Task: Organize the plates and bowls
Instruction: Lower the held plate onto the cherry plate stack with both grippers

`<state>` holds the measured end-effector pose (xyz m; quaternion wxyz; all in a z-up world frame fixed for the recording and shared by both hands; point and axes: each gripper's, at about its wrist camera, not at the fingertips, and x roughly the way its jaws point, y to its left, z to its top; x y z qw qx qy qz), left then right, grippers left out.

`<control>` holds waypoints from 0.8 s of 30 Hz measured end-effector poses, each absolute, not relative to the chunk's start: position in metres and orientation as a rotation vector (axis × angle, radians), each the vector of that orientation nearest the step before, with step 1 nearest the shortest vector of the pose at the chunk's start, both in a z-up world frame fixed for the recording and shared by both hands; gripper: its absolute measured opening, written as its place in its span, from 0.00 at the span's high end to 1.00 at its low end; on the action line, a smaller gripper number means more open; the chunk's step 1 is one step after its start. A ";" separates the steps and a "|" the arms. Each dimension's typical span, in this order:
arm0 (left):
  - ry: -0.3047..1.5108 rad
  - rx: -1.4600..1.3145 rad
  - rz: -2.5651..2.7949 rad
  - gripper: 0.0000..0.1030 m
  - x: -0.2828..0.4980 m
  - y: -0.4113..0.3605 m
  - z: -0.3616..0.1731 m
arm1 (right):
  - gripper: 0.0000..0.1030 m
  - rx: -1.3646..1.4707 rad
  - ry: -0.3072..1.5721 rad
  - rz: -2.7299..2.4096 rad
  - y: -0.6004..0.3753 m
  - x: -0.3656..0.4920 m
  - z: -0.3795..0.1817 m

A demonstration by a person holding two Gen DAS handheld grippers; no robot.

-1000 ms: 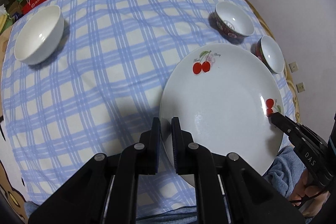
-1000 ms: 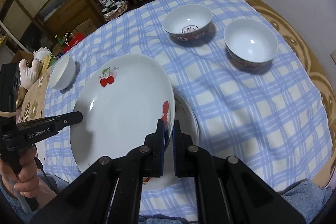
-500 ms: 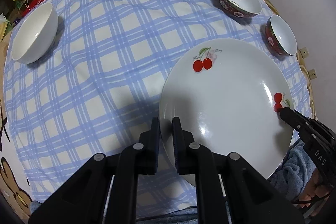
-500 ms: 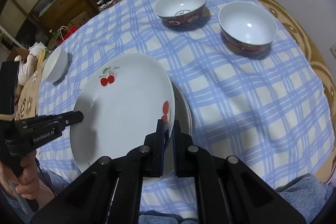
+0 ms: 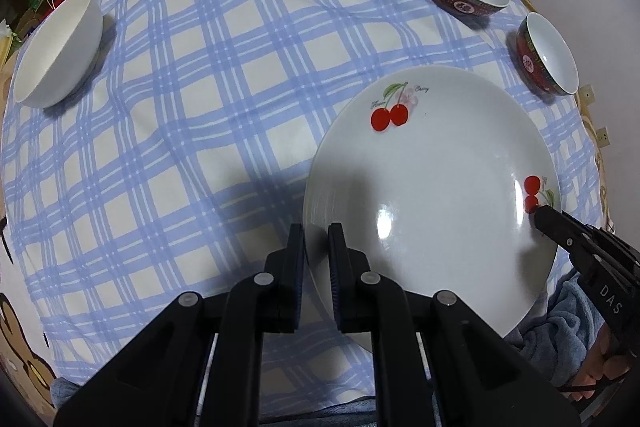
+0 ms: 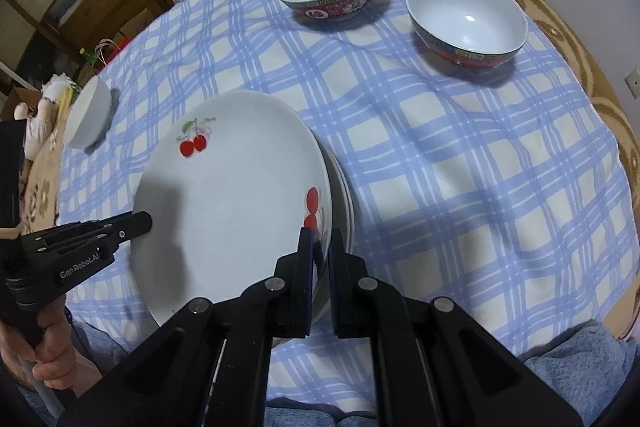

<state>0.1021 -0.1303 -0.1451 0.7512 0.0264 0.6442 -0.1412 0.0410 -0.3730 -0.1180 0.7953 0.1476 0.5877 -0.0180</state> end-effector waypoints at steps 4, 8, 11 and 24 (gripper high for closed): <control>1.401 0.081 -0.304 0.89 0.098 -0.135 -0.150 | 0.93 0.295 1.277 -0.048 -0.372 0.042 -0.121; 1.375 0.124 -0.309 0.89 0.091 -0.141 -0.150 | 0.92 0.290 1.277 -0.053 -0.372 0.043 -0.122; 1.383 0.105 -0.307 0.89 0.093 -0.140 -0.151 | 0.92 0.293 1.276 -0.058 -0.371 0.043 -0.123; 1.387 0.135 -0.298 0.88 0.099 -0.146 -0.153 | 0.92 0.234 1.292 -0.073 -0.366 0.046 -0.120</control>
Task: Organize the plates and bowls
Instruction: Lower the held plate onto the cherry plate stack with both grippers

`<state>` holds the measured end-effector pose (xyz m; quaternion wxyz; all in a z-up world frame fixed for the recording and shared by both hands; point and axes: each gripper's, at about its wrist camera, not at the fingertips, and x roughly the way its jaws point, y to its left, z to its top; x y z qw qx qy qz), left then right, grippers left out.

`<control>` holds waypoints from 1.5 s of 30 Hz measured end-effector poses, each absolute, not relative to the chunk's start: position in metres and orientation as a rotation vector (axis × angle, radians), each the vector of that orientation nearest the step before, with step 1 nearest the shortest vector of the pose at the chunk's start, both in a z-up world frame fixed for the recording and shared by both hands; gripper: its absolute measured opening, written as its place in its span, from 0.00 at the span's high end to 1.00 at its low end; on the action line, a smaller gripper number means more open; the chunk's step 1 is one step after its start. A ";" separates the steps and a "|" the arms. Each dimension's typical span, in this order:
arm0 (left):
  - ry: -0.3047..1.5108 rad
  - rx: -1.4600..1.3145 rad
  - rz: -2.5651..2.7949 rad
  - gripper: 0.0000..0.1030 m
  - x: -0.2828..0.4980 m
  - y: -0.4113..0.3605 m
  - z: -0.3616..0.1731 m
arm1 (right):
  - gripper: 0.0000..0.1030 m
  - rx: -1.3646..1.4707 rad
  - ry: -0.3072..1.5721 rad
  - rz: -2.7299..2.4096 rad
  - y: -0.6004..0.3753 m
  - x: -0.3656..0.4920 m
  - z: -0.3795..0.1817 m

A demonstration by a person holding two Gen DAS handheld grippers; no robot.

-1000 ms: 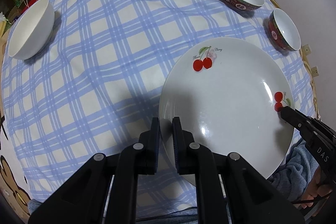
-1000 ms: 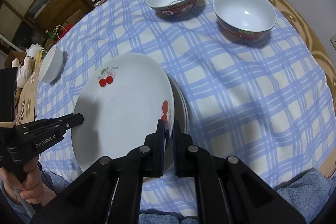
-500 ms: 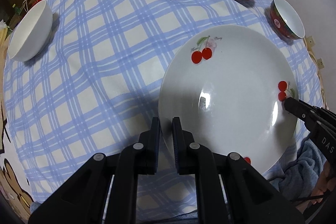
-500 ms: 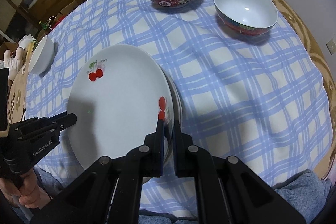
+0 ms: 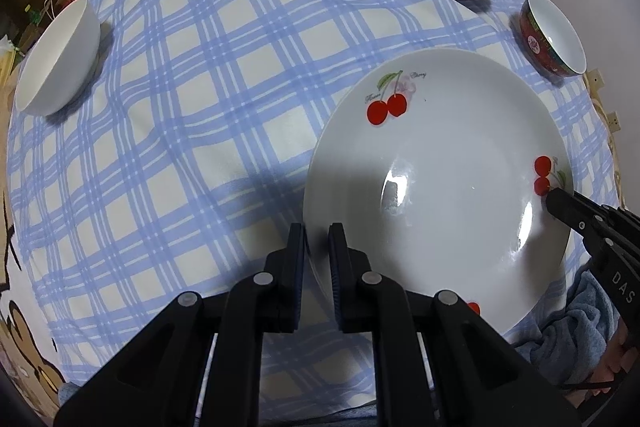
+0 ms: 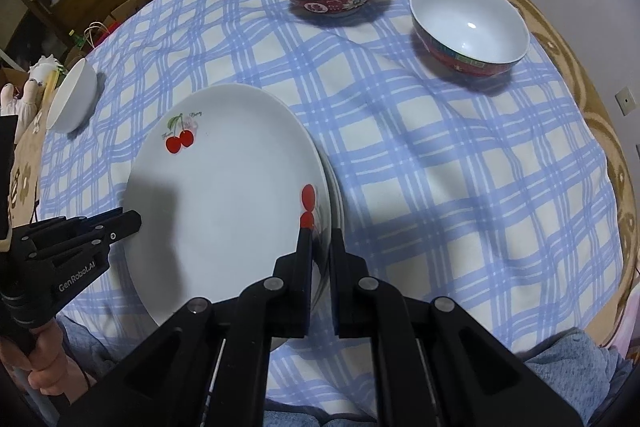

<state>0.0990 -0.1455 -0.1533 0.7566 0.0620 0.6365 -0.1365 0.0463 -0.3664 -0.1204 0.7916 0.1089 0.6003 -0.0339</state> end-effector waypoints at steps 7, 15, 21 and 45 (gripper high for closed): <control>1.354 0.200 -0.305 0.86 0.097 -0.156 -0.154 | 0.92 0.280 1.294 -0.083 -0.372 0.047 -0.122; 1.324 0.248 -0.286 0.86 0.095 -0.162 -0.153 | 0.92 0.311 1.275 -0.123 -0.373 0.045 -0.122; 1.350 0.217 -0.295 0.84 0.097 -0.157 -0.155 | 0.89 0.351 1.256 -0.130 -0.375 0.041 -0.123; 1.292 0.280 -0.291 0.80 0.076 -0.161 -0.139 | 0.89 0.408 1.254 -0.122 -0.379 0.032 -0.125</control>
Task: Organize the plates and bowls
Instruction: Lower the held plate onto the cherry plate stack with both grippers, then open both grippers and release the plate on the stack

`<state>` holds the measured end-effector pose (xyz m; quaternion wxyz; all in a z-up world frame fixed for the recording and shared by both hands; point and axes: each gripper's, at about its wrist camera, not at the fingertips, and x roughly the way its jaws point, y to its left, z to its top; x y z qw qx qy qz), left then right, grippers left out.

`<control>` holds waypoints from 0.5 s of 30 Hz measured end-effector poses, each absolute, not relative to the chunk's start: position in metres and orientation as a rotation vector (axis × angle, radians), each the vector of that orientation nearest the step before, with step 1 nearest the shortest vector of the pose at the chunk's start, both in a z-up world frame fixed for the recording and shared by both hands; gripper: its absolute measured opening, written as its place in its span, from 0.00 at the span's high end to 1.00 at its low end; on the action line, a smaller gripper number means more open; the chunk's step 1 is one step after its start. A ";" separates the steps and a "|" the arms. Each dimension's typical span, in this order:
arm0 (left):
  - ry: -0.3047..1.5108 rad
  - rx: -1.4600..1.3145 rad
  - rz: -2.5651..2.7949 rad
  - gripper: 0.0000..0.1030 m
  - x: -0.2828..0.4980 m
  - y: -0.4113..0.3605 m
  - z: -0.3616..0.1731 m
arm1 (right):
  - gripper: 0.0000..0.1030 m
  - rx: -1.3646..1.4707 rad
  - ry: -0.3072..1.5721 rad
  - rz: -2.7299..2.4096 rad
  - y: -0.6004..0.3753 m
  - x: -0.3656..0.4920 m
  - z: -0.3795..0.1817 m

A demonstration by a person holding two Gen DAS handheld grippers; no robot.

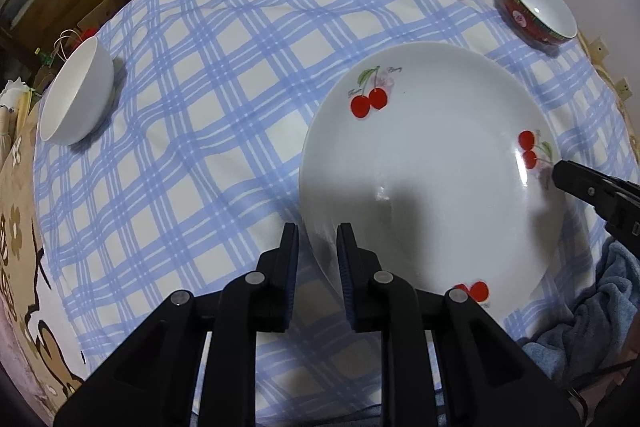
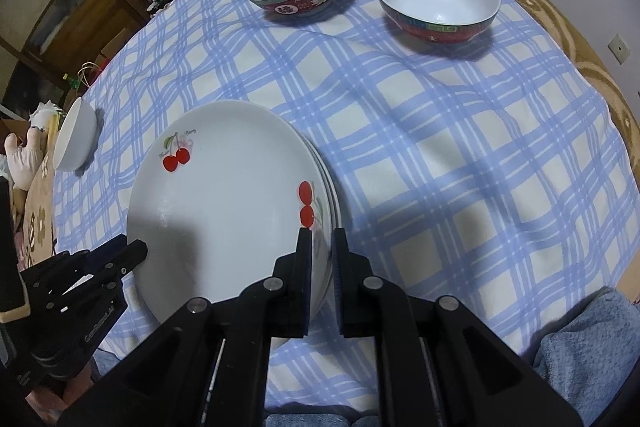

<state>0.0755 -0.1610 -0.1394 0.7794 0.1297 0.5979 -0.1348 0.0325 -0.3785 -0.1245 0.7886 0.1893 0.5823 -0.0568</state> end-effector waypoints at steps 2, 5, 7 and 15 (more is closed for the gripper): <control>1.287 0.277 -0.292 0.80 0.074 -0.160 -0.136 | 0.89 0.425 1.253 -0.122 -0.380 0.031 -0.125; 1.310 0.243 -0.321 0.80 0.075 -0.158 -0.133 | 0.89 0.444 1.256 -0.113 -0.383 0.029 -0.126; 1.309 0.225 -0.331 0.80 0.074 -0.157 -0.129 | 0.89 0.451 1.254 -0.115 -0.383 0.029 -0.125; 1.256 0.256 -0.325 0.80 0.073 -0.151 -0.116 | 0.89 0.460 1.250 -0.120 -0.383 0.028 -0.125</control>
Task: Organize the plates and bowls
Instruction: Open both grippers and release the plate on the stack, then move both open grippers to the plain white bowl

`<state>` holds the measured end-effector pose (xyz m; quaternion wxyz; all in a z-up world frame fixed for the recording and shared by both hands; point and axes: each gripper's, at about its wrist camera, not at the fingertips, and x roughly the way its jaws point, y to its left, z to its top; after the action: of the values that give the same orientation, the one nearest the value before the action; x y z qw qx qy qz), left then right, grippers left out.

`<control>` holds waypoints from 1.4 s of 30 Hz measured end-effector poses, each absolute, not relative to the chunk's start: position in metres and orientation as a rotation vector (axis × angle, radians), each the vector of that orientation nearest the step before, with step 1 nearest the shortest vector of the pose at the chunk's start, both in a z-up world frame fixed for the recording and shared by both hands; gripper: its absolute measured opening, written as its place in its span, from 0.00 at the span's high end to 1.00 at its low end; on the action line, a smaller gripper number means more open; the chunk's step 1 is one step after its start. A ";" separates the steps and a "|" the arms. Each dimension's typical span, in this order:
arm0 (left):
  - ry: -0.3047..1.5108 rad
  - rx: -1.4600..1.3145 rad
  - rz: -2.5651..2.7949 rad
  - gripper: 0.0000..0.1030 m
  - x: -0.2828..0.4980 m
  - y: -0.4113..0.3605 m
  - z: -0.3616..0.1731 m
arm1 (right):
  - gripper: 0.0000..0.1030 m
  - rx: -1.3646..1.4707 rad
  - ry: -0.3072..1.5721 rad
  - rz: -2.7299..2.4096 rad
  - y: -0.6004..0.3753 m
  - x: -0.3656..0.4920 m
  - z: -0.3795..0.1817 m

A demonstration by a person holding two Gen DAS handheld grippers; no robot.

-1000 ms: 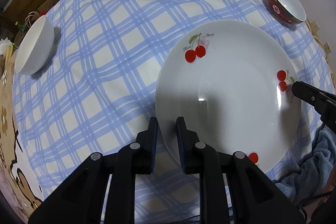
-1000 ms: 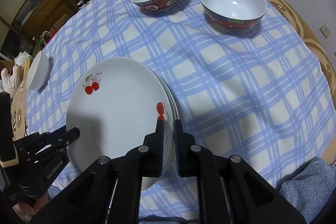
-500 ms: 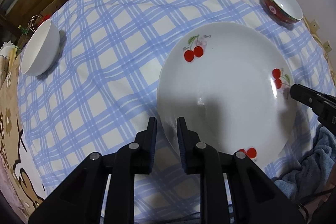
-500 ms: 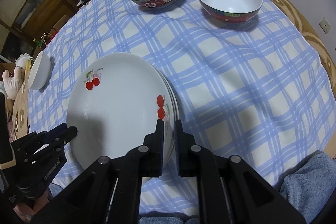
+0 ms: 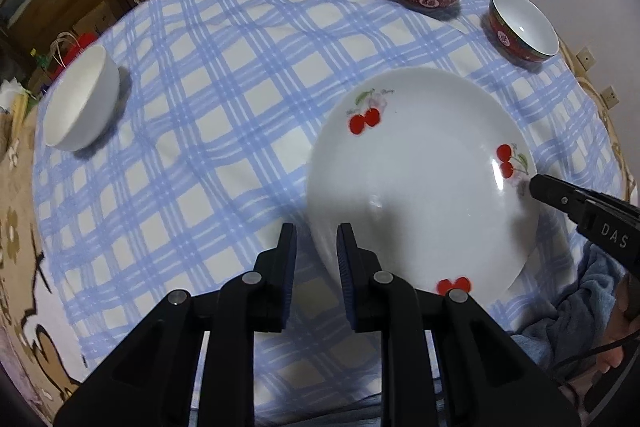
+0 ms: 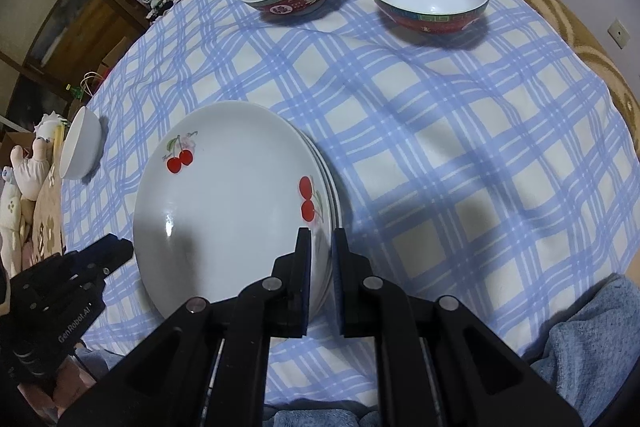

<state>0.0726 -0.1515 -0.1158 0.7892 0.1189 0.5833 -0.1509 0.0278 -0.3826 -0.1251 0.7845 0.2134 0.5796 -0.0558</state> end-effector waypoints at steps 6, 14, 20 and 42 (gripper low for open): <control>1.235 0.209 -0.341 0.75 0.074 -0.134 -0.107 | 0.88 0.437 1.220 -0.141 -0.382 0.026 -0.120; 1.126 0.180 -0.280 0.45 0.070 -0.105 -0.085 | 0.61 0.398 1.150 -0.111 -0.369 0.033 -0.095; 1.068 0.229 -0.255 0.21 0.070 -0.094 -0.064 | 0.20 0.315 1.093 -0.084 -0.346 0.039 -0.071; 1.007 0.166 -0.266 0.21 0.094 -0.034 -0.036 | 0.00 0.285 0.921 -0.073 -0.291 0.068 -0.026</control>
<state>0.0938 -0.0341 -0.0358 0.8641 0.0793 0.4806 -0.1267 0.0684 -0.2907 -0.0256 0.8854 0.1370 0.4428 -0.0352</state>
